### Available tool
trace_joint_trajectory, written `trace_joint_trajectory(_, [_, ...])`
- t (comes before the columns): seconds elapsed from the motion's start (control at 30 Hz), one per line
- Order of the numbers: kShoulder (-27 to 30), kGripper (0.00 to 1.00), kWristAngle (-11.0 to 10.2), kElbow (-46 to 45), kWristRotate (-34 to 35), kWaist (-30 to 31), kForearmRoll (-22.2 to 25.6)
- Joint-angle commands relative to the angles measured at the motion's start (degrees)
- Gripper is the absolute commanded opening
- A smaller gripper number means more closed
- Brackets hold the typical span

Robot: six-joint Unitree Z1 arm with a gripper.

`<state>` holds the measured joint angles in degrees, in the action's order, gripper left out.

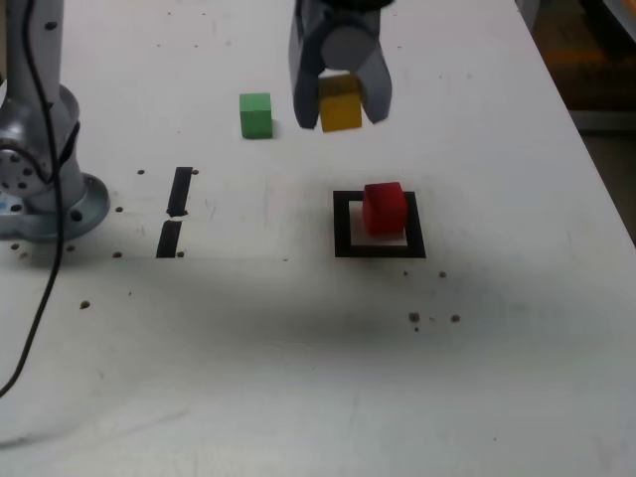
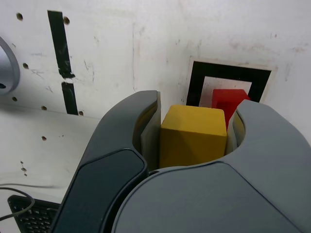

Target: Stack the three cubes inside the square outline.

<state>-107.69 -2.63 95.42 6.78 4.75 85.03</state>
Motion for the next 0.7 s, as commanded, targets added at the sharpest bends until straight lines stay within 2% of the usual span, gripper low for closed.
trace_joint_trajectory(0.0, [-0.7,0.25,0.2,0.9,0.9,1.2,-0.2])
trace_joint_trajectory(0.2, [-3.3,0.25,0.6,3.7,2.8,3.5,-0.5])
trace_joint_trajectory(0.67, [-11.4,0.25,0.2,7.0,3.1,3.7,-1.1])
